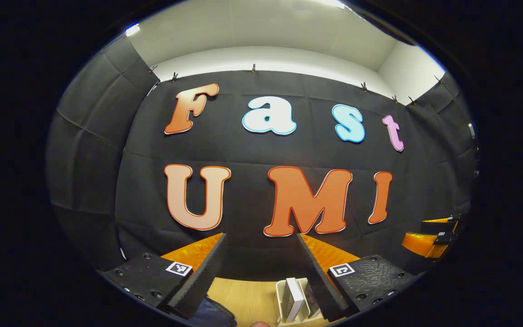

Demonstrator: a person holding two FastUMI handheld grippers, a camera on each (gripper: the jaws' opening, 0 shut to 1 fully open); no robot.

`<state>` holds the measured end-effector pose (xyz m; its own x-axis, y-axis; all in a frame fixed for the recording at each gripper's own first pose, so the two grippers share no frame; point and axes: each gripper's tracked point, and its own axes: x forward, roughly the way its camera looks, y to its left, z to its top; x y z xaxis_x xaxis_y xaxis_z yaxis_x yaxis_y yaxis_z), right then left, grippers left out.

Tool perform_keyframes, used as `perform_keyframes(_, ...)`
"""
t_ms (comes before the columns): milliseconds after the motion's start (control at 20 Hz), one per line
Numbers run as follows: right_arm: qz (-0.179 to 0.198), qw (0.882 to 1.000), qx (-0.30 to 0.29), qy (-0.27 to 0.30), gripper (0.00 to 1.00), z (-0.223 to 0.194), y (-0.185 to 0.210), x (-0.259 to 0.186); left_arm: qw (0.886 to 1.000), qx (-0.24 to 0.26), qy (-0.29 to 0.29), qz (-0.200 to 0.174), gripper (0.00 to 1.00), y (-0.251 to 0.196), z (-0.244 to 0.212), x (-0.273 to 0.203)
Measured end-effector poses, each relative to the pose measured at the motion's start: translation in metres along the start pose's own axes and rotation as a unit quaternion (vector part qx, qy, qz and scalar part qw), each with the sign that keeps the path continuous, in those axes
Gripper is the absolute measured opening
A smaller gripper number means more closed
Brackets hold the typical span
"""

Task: Open the schoolbag, grab two books from the bookshelf and put them into the schoolbag.

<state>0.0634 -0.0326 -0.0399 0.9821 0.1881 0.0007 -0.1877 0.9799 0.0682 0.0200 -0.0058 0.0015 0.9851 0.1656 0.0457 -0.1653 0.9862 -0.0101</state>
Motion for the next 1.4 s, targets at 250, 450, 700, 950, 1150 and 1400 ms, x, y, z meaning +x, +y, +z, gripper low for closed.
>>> perform_keyframes(250, -0.016, 1.000, -0.012, -0.006, 0.97, -0.014, 0.016, 0.005, 1.000, -0.012, 0.019, -0.002, 0.92, -0.004, -0.015, -0.003)
perform_keyframes(450, -0.025, 1.000, -0.013, -0.001, 0.97, -0.022, 0.023, 0.012, 0.999, -0.022, 0.031, -0.007, 0.94, -0.005, -0.023, -0.005)
perform_keyframes(700, -0.024, 1.000, -0.014, 0.011, 0.97, -0.032, 0.029, 0.021, 0.999, -0.037, 0.032, 0.009, 0.92, 0.002, -0.026, -0.004)
perform_keyframes(950, -0.010, 1.000, -0.017, 0.018, 0.98, -0.038, 0.037, 0.026, 0.998, -0.042, 0.040, 0.004, 0.92, 0.000, -0.029, -0.006)
perform_keyframes(1150, -0.007, 0.999, -0.023, 0.024, 0.97, -0.044, 0.039, 0.029, 0.998, -0.030, 0.050, -0.003, 0.91, 0.001, -0.034, -0.008)
perform_keyframes(1400, -0.001, 0.999, -0.026, 0.032, 0.98, -0.050, 0.046, 0.031, 0.997, -0.044, 0.065, -0.010, 0.91, -0.002, -0.040, -0.013)
